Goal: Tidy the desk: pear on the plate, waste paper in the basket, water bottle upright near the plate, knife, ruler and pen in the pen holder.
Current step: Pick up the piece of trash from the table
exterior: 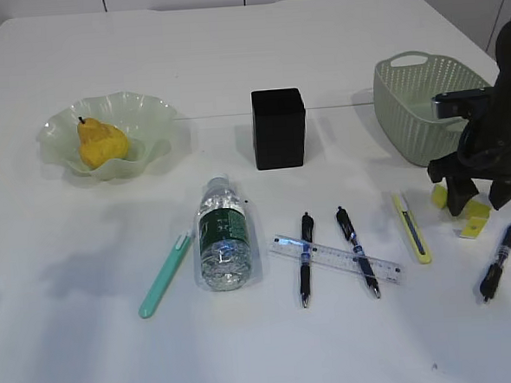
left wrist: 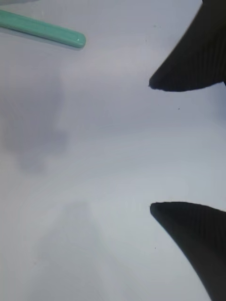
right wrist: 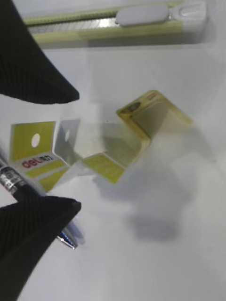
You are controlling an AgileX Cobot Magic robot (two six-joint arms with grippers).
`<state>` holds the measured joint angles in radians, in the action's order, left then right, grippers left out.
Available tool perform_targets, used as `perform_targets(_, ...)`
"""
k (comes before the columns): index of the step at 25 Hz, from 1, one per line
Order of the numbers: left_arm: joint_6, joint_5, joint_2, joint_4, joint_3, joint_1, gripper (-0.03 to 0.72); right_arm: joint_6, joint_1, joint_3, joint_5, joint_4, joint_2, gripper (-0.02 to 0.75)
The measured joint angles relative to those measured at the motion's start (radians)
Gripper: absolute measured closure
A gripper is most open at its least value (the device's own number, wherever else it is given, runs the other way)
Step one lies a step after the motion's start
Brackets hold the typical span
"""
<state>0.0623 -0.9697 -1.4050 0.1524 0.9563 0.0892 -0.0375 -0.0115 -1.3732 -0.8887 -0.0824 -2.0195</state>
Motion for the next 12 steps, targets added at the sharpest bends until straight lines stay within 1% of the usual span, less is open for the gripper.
perform_targets(12,0.000,0.014,0.000,0.002,0.000,0.000,0.179,-0.010,0.000,-0.077,0.013,-0.002,-0.086,0.283)
